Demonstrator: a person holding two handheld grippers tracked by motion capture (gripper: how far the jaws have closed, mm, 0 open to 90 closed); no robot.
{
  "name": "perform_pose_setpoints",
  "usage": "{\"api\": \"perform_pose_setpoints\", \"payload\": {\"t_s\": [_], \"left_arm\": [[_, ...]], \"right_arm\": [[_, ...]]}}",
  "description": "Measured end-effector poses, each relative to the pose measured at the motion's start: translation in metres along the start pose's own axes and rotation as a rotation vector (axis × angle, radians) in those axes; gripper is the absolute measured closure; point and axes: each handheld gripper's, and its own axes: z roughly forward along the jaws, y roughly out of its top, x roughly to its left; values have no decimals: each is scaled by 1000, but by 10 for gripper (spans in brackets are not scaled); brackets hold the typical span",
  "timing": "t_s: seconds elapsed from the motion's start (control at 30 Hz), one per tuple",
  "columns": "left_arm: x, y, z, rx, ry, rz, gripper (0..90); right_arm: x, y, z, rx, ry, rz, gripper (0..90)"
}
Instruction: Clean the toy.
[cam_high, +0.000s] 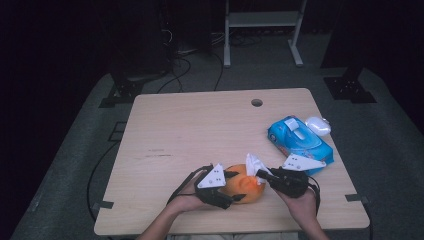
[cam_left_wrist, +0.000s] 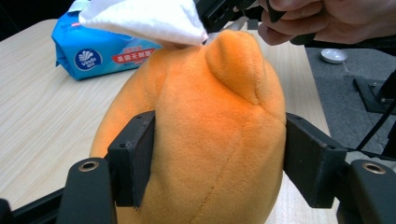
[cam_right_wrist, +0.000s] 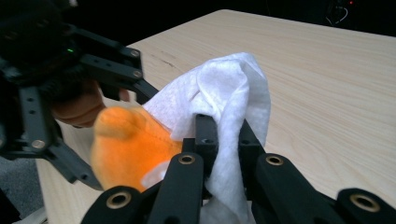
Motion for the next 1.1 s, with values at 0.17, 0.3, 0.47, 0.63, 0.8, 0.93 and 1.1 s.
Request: {"api": "perform_pose_setpoints", "payload": {"t_s": [0.17,0.3,0.47,0.63,0.8,0.93,1.1], "left_arm": [[-1,0,0,7,0,10,320],[-1,0,0,6,3,10,322],[1,-1,0,-9,-3,-3,319],[5,-4,-1,-23,13,-14,244],[1,-2,2,-10,18,-5,257],[-2,-2,2,0,1,19,272],[3,-4,2,-19,-7,4,289]], "right_arm": [[21,9,2,-9,47,-80,835],[3,3,-1,8,-11,-41,835],[-12,-4,-7,14,-51,11,835],[13,6,2,2,22,-72,833],[9,4,-2,13,11,-54,834],[24,9,-1,-3,65,-90,834],[7,5,5,15,26,-52,834]]}}
